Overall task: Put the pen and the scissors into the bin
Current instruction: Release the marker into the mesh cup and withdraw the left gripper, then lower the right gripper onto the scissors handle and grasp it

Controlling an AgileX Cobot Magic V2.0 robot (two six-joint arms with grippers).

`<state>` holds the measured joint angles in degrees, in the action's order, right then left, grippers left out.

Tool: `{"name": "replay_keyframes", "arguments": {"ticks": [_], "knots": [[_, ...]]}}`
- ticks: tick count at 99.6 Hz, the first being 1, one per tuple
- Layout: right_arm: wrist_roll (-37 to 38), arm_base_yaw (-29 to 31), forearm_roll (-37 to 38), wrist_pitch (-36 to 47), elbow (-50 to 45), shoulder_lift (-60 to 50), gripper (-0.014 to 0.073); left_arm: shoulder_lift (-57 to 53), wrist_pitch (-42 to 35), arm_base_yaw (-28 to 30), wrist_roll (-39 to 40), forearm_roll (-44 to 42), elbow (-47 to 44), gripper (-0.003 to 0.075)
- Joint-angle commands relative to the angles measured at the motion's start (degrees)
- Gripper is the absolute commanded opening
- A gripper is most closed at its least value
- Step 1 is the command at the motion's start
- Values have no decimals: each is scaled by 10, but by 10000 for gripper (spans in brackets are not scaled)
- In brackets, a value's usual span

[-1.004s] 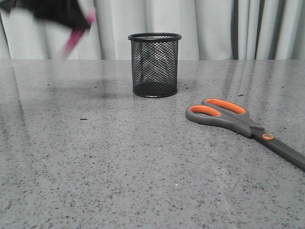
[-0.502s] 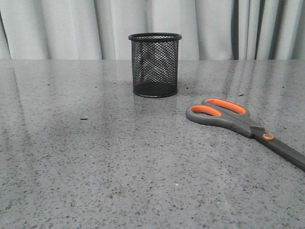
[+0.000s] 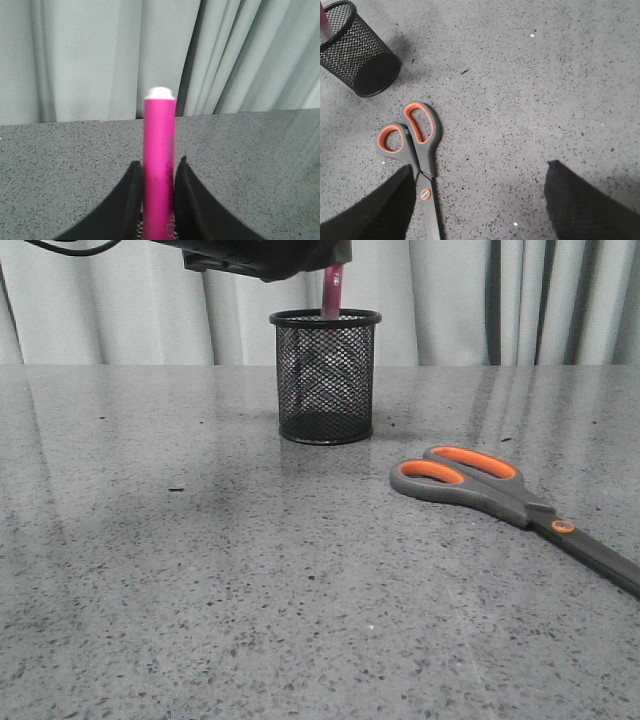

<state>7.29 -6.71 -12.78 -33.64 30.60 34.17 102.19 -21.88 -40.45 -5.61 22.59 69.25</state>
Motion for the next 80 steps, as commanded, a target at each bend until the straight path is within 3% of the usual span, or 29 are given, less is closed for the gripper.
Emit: {"name": "replay_keyframes", "arguments": {"ticks": [1, 4, 11, 20, 35, 47, 56, 66, 80], "knots": [[-7, 2, 7, 37, 21, 5, 488, -34, -41, -4, 1, -3, 17, 298], [-7, 2, 7, 37, 21, 5, 488, -41, -44, -4, 1, -3, 17, 382], [-7, 2, 7, 37, 21, 5, 488, -58, -54, -2, 1, 0, 17, 494], [-8, 2, 11, 34, 21, 5, 488, -101, -58, 3, -7, 0, 17, 510], [-26, 2, 13, 19, 24, 5, 488, -234, 1, 8, -55, 0, 17, 400], [-142, 2, 13, -81, 64, 5, 488, -370, 170, 8, -112, 0, 17, 231], [-174, 1, 5, -133, 111, 14, 488, -467, 272, 8, -124, -9, 5, 124], [-209, -8, -44, -150, 170, 39, 488, -566, 321, 8, -124, -18, -36, 102], [-230, -39, -95, -204, 262, 118, 456, -710, 318, 8, -124, -18, -122, 102]]}}
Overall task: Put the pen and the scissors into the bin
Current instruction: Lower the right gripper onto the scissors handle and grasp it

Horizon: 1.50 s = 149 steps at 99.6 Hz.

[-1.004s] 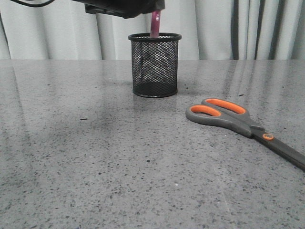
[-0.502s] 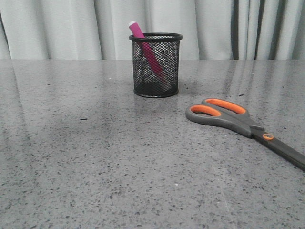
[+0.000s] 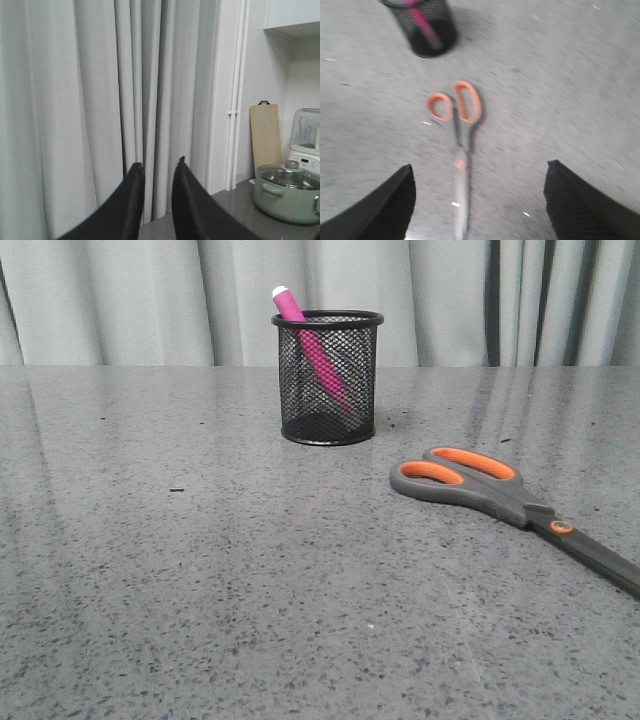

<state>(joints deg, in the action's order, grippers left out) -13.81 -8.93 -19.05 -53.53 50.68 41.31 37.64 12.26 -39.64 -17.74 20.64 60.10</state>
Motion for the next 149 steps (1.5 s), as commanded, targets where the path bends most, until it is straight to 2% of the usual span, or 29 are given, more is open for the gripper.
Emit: {"name": "replay_keyframes", "arguments": {"ticks": [1, 14, 27, 44, 60, 82, 103, 121, 141, 146, 149], "knots": [[-19, -22, -33, -12, 69, 62, 449, -78, -25, -1, -2, 1, -39, 102], [-19, -72, -31, -35, 113, 146, 400, -192, -47, -1, -2, -4, -108, 93], [13, -118, 2, -31, 125, 220, 395, -258, -29, -1, -2, -17, -148, 40], [92, -174, 90, -15, 126, 284, 397, -267, 40, -1, -1, -21, -149, 27], [125, -205, 126, -7, 126, 330, 398, -263, 53, -1, 0, -21, -149, 27], [126, -210, 134, 7, 126, 383, 481, -263, 53, -1, 4, -19, -149, 27], [174, -210, 200, 4, 126, 416, 484, -263, 59, -1, 5, -3, -149, 28], [186, -210, 200, 18, 126, 451, 480, -263, 72, -1, 5, 10, -149, 28], [206, -210, 216, -2, 126, 483, 476, -263, 75, -1, 7, 12, -149, 28], [210, -210, 226, -8, 126, 489, 446, -263, 75, -1, 7, 12, -149, 28], [210, -210, 231, -12, 126, 492, 397, -263, 75, -1, 7, 12, -149, 28]]}}
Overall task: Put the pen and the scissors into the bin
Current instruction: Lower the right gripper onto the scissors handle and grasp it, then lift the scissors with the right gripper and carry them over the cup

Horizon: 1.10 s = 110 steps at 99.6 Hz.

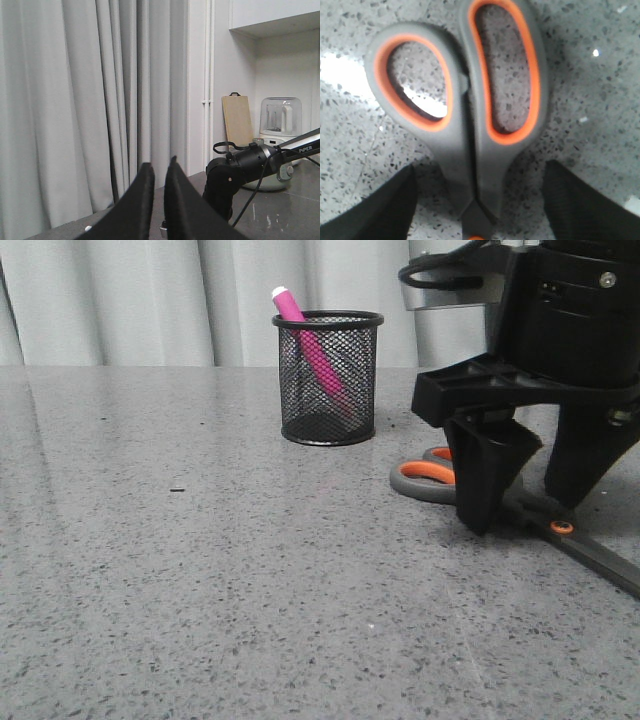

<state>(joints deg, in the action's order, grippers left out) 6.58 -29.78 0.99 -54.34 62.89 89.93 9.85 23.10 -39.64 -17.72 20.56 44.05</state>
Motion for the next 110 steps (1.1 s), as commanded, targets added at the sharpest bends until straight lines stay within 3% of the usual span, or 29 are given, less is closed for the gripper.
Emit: {"name": "replay_keyframes", "arguments": {"ticks": [1, 9, 19, 36, 51, 63, 72, 84, 110], "knots": [[6, -1, 32, -6, 4, 7, 385, 15, -33, -1, 8, 12, 11, 28], [6, -1, 42, -20, 4, 14, 209, 15, -33, -1, 11, 12, 11, 28], [6, -1, 50, -29, 4, 15, -77, 15, -33, -1, 15, 12, 11, 28], [6, -1, 60, -50, 18, -16, -65, 15, -31, -1, 15, 12, 11, 28], [6, -3, 34, -20, 95, -103, -65, 15, -16, -1, 15, 12, 11, 28], [6, -3, 24, 107, 162, -155, -65, 15, -16, -1, 15, 9, 11, 28], [-7, -3, 32, 256, 172, -166, -65, 15, -25, -1, 15, 2, 7, 28], [-8, -1, 66, 445, 145, -151, -66, 15, -34, -1, 15, 1, -9, 28], [-8, 30, 66, 800, 52, -59, -69, 15, -34, -1, 15, 23, -22, 28]]}}
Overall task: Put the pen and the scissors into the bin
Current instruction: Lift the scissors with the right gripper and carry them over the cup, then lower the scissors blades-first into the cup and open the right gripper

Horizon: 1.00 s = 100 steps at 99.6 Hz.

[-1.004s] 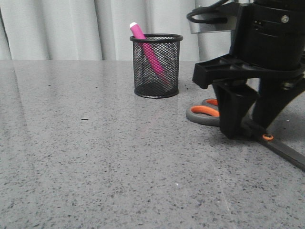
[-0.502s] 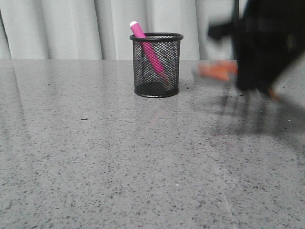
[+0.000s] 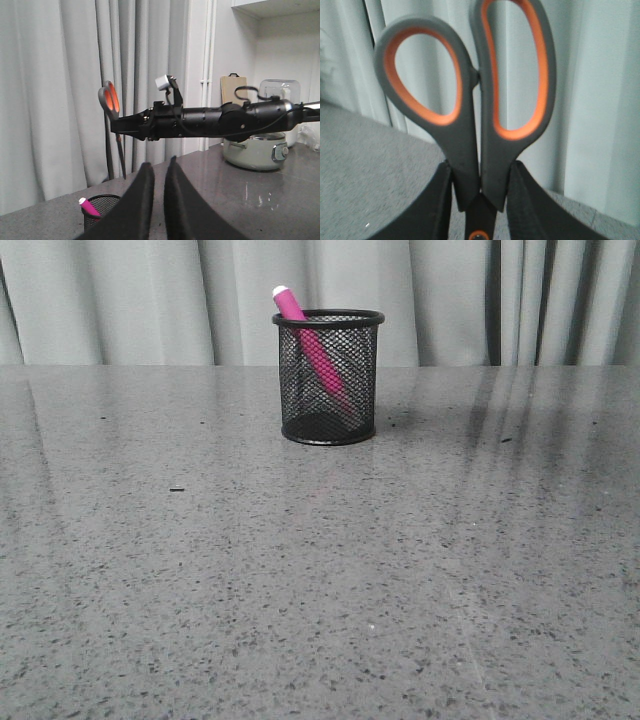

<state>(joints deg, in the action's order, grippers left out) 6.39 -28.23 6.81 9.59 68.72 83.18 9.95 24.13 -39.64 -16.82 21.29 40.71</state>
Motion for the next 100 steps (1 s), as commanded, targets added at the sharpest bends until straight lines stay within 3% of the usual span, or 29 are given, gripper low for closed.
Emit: {"name": "replay_keyframes", "arguments": {"ticks": [1, 9, 53, 78, 90, 100], "knots": [[-6, 16, 8, 166, -8, 15, -69, 14, -44, -1, 6, 15, 12, 28], [-6, 19, 8, 201, -20, 48, -69, 14, -44, -1, 6, 15, 12, 28], [-6, 18, 8, 211, -26, 157, -69, 14, -18, -1, 6, 20, 12, 28], [-6, 16, 8, 107, -36, 169, -60, 14, -20, -1, 6, 20, 12, 28], [-2, 16, 6, 102, -36, 163, 45, 14, -21, -1, 6, 20, 12, 28], [-2, 13, -7, 100, -36, 149, 234, 14, -21, -1, 6, 20, 12, 28]]}}
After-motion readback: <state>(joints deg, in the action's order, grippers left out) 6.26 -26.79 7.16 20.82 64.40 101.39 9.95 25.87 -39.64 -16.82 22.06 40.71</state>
